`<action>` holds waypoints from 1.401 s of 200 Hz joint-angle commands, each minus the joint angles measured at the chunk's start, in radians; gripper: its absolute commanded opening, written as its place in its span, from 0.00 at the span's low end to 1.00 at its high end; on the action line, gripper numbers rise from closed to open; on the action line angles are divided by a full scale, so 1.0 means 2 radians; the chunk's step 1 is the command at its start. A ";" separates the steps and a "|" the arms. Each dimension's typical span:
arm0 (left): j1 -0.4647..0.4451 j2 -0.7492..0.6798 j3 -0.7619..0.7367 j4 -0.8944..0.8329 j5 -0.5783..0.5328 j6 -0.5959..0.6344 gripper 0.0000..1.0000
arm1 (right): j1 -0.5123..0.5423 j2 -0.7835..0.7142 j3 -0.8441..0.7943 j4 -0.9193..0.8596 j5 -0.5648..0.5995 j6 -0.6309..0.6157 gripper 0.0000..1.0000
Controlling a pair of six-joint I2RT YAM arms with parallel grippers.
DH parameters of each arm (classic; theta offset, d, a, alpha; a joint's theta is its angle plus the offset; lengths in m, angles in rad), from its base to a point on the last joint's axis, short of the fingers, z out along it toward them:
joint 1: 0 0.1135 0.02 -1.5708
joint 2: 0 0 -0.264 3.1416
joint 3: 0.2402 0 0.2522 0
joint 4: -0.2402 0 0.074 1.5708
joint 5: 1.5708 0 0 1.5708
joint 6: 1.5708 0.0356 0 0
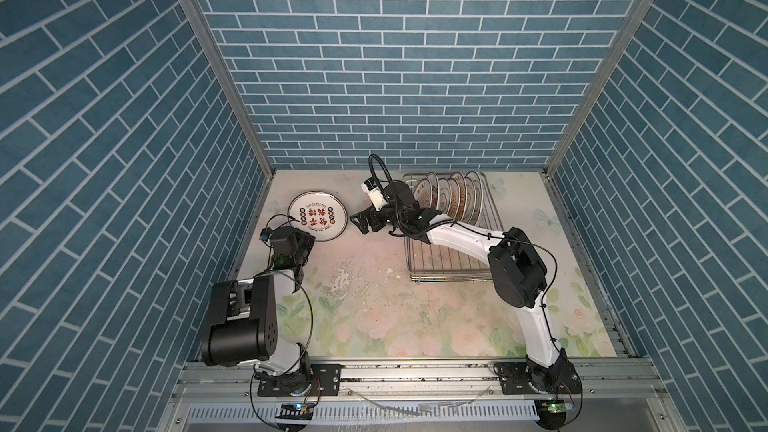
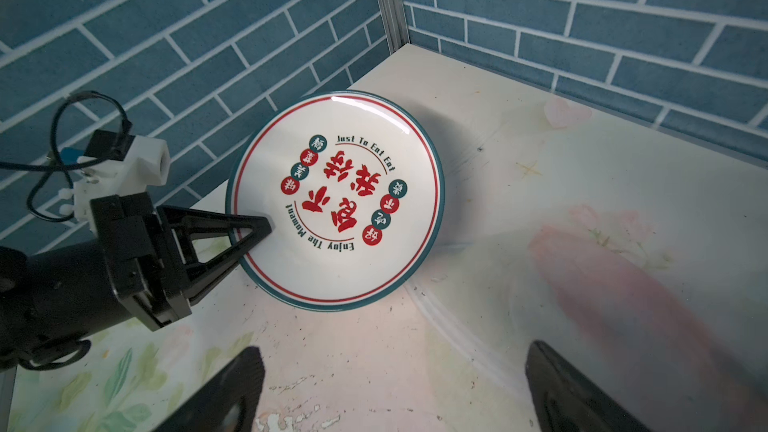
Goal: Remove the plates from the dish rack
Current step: 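Lower the plate with the left gripper while the right gripper returns to the rack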
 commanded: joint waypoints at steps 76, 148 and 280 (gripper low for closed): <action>0.010 0.076 0.035 0.084 0.036 -0.019 0.05 | 0.009 0.064 0.060 -0.017 -0.001 0.030 0.99; 0.011 0.110 0.050 0.092 0.045 -0.034 0.11 | 0.015 0.097 0.105 -0.048 -0.014 0.027 0.99; 0.013 0.122 0.083 -0.001 0.034 0.002 0.32 | 0.016 0.083 0.090 -0.047 0.002 0.019 0.99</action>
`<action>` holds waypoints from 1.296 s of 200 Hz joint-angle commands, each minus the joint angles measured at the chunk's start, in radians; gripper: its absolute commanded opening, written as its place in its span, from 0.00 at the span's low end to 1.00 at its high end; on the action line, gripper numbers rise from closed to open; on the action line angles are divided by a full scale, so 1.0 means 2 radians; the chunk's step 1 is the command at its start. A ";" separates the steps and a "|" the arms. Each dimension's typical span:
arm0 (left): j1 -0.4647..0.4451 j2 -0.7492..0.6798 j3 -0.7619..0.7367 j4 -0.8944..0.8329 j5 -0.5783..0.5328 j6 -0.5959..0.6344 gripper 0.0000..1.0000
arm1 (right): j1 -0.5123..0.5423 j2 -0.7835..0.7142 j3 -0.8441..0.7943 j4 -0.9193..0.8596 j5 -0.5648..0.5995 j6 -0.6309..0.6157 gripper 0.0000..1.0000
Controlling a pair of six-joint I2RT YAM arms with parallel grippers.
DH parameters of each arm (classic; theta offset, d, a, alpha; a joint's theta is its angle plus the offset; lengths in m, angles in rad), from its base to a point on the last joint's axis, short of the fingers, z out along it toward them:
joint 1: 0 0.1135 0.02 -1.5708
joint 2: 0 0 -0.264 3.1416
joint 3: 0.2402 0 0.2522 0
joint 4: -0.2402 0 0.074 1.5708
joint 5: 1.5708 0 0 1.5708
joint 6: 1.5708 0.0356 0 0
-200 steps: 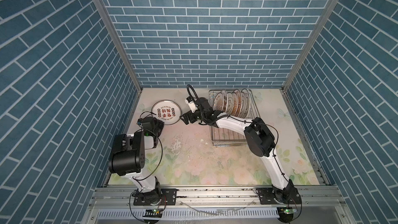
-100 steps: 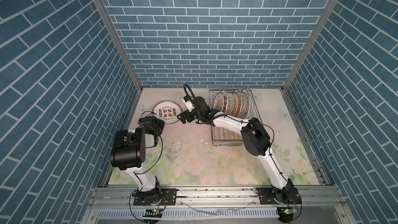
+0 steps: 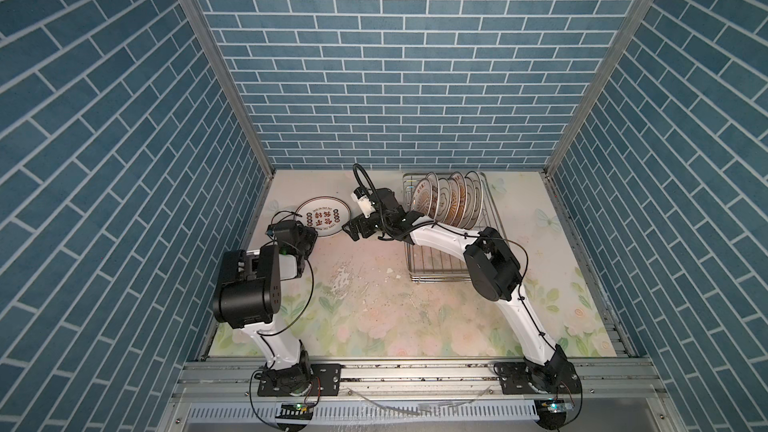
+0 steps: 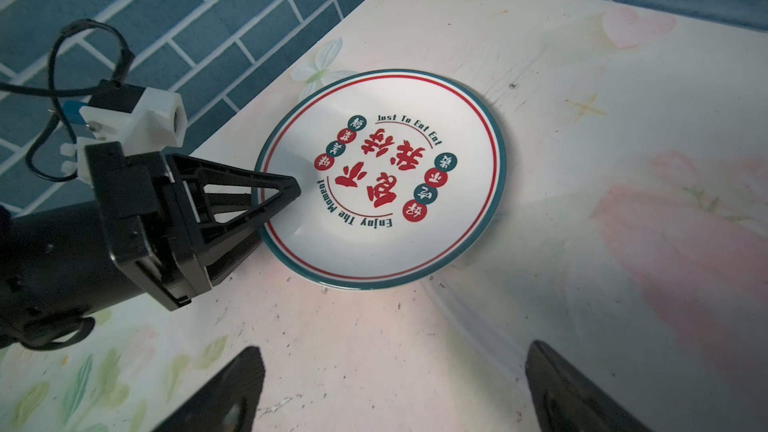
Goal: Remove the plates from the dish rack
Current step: 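Lower the plate with the left gripper while the right gripper returns to the rack, then open the left gripper, leaving the printed plate lying flat on the table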
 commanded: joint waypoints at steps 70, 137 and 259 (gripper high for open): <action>0.004 0.019 0.017 -0.016 0.004 0.020 0.43 | 0.003 -0.018 -0.007 0.003 0.004 0.004 0.99; 0.004 0.006 0.020 -0.041 -0.010 0.031 0.81 | 0.003 -0.023 -0.012 0.003 0.006 0.002 0.99; -0.009 -0.249 -0.046 -0.150 -0.059 0.080 1.00 | 0.018 -0.158 -0.133 0.044 0.055 -0.030 0.99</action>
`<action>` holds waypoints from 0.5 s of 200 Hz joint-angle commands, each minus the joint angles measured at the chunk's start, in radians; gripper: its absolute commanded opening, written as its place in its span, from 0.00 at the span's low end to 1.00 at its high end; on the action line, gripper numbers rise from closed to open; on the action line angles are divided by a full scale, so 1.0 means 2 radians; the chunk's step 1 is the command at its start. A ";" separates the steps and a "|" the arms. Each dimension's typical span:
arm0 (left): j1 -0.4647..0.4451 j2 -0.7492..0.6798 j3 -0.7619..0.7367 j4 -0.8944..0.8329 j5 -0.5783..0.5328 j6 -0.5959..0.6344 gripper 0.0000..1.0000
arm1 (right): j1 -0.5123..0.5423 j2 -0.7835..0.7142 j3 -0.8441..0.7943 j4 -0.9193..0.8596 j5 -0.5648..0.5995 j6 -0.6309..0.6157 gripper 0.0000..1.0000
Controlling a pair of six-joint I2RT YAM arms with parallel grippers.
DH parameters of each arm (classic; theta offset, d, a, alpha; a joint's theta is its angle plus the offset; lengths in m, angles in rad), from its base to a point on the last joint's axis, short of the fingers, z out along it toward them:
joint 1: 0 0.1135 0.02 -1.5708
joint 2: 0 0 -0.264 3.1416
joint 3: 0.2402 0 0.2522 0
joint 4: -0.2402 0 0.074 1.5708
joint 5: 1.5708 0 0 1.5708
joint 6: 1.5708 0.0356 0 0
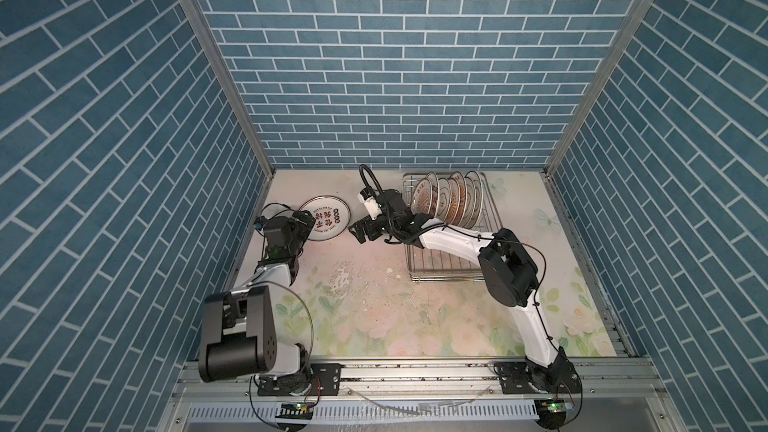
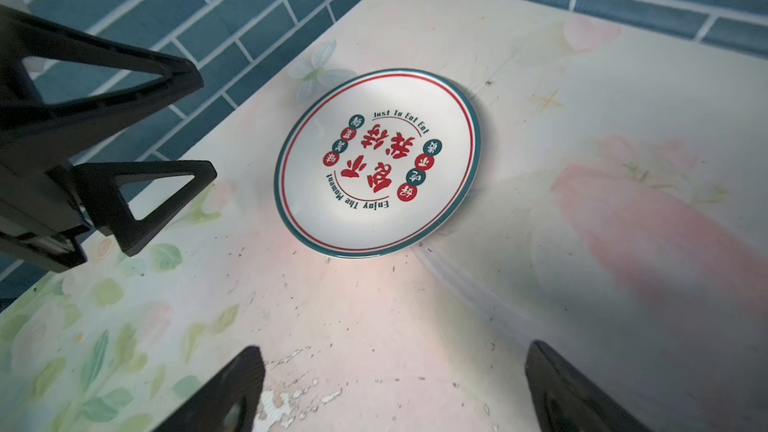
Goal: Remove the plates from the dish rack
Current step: 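Open the left gripper, leaving the printed plate lying flat on the table, then withdraw the left gripper while the right gripper reaches into the rack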
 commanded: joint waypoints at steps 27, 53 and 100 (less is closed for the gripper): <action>-0.031 -0.129 -0.030 -0.072 -0.016 0.049 1.00 | 0.015 -0.109 -0.080 0.054 0.032 -0.020 0.99; -0.066 -0.212 -0.041 -0.097 -0.026 0.074 1.00 | 0.015 -0.167 -0.136 0.071 0.047 -0.022 0.99; -0.113 -0.302 -0.070 -0.038 0.065 0.093 1.00 | 0.015 -0.269 -0.231 0.089 0.096 -0.047 0.99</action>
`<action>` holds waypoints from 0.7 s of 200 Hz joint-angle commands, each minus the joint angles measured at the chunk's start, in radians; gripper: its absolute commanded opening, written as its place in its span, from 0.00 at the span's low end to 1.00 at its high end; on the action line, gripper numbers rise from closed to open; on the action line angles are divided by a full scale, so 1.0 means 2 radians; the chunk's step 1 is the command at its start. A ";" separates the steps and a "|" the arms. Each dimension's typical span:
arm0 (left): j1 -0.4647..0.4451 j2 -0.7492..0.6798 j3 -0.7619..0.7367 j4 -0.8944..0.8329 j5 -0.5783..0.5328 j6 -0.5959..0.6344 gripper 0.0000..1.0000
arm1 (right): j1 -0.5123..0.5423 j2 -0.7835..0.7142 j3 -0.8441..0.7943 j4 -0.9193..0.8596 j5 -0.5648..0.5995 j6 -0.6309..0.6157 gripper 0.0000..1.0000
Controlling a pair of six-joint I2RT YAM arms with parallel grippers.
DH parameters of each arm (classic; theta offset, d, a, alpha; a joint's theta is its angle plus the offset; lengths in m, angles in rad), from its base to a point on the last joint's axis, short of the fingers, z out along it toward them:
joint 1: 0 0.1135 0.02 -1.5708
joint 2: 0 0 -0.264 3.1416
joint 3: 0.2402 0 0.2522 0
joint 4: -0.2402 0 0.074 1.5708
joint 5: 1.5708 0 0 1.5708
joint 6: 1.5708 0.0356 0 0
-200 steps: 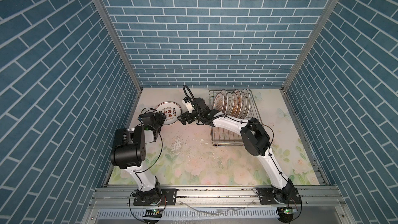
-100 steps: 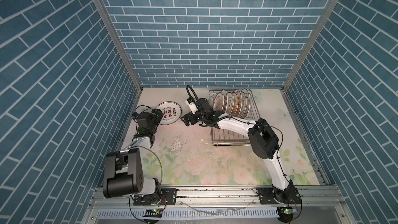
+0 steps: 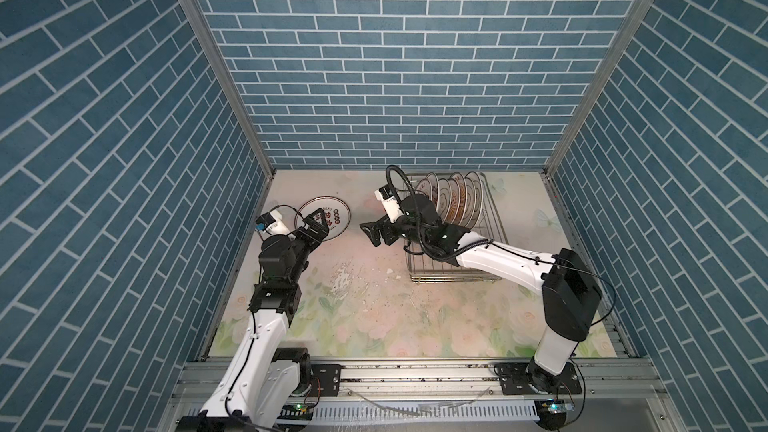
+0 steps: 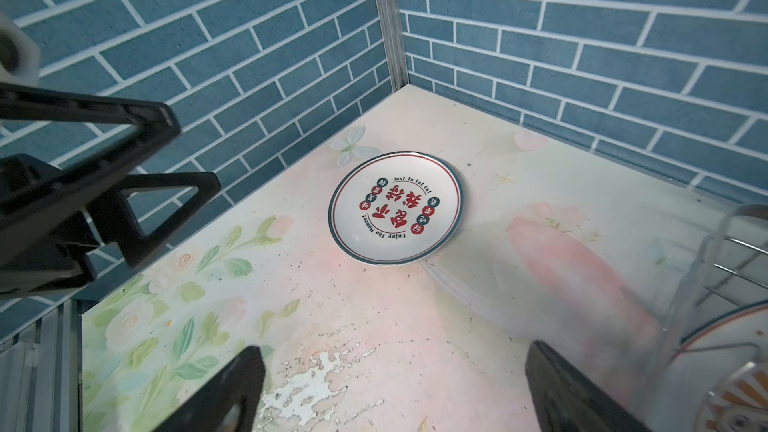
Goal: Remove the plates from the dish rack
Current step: 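Withdraw the left gripper while the right gripper reaches into the rack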
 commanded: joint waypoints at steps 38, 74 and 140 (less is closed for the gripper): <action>-0.068 -0.039 -0.029 0.054 0.069 0.039 1.00 | 0.000 -0.126 -0.109 0.035 0.065 -0.035 0.99; -0.105 0.017 -0.040 0.179 0.153 0.024 1.00 | -0.006 -0.201 -0.175 0.056 0.024 -0.029 0.99; -0.188 0.008 -0.044 0.183 0.122 0.074 1.00 | -0.082 -0.304 -0.242 0.048 -0.025 0.022 0.99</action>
